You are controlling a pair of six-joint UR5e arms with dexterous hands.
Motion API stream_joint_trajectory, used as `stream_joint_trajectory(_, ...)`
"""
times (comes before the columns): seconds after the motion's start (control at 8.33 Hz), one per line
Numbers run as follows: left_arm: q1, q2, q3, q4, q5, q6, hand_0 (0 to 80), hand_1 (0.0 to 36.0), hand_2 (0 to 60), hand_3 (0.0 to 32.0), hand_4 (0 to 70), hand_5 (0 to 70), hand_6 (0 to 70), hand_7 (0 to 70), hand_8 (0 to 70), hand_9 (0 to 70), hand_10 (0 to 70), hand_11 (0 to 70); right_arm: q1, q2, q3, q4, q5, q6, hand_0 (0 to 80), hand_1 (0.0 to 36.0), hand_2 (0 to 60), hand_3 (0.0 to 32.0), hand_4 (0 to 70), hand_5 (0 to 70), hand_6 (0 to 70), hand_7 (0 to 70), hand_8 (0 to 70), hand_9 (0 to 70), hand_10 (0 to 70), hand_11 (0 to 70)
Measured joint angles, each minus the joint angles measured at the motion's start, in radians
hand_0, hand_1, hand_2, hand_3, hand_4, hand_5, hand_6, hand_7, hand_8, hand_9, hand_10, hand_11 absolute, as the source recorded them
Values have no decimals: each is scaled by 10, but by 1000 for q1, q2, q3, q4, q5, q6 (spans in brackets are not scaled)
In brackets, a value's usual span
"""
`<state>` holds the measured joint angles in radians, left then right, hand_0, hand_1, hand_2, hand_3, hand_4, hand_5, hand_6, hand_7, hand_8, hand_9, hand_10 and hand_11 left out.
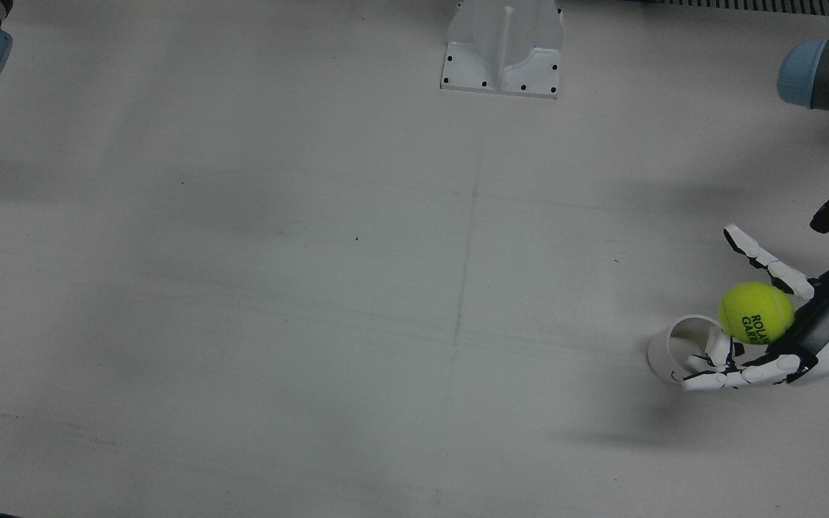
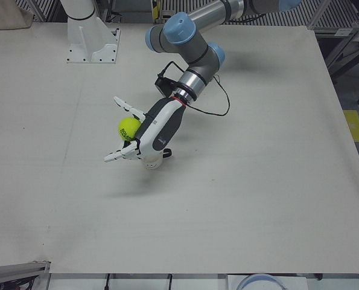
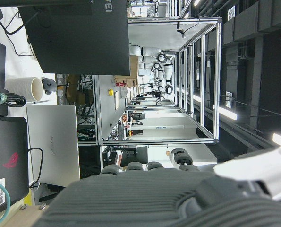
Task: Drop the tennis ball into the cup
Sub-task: 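Carry the yellow tennis ball in the left hand over the white mug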
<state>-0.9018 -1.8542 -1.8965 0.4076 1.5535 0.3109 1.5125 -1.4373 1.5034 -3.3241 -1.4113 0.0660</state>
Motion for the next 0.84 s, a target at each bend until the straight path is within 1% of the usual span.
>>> stream_joint_trajectory(0.12, 17, 8, 12, -14, -11, 4, 474, 85, 41, 0, 308, 107, 438, 700, 412, 616, 228, 333, 0, 0, 0, 0, 0, 0, 0, 0, 0, 0, 0, 0, 0, 0, 0, 0, 0, 0)
stream_joint_trajectory(0.24, 28, 29, 22, -36, -32, 6, 472, 81, 61, 0, 309, 122, 494, 700, 422, 613, 227, 332, 0, 0, -1, 0, 0, 0, 0, 0, 0, 0, 0, 0, 0, 0, 0, 0, 0, 0)
stream_joint_trajectory(0.36, 36, 55, 28, -59, -51, 6, 471, 88, 49, 0, 312, 97, 366, 700, 396, 614, 225, 328, 0, 0, -1, 0, 0, 0, 0, 0, 0, 0, 0, 0, 0, 0, 0, 0, 0, 0)
stream_joint_trajectory(0.48, 41, 74, 32, -74, -61, 6, 430, 69, 157, 0, 308, 100, 460, 700, 395, 579, 197, 286, 0, 0, -1, 0, 0, 0, 0, 0, 0, 0, 0, 0, 0, 0, 0, 0, 0, 0)
stream_joint_trajectory(0.6, 46, 82, 33, -83, -66, 6, 425, 106, 145, 0, 228, 28, 124, 457, 115, 235, 49, 76, 0, 0, -1, 0, 0, 0, 0, 0, 0, 0, 0, 0, 0, 0, 0, 0, 0, 0)
stream_joint_trajectory(0.72, 52, 85, 33, -86, -68, 5, 445, 144, 176, 0, 161, 15, 60, 201, 7, 26, 0, 0, 0, 0, -2, 0, 0, 0, 0, 0, 0, 0, 0, 0, 0, 0, 0, 0, 0, 0)
stream_joint_trajectory(0.84, 55, 86, 32, -88, -69, 3, 457, 171, 176, 0, 111, 0, 0, 166, 0, 19, 0, 0, 0, 0, -2, 0, 0, 0, 0, 0, 0, 0, 0, 0, 0, 0, 0, 0, 0, 0)
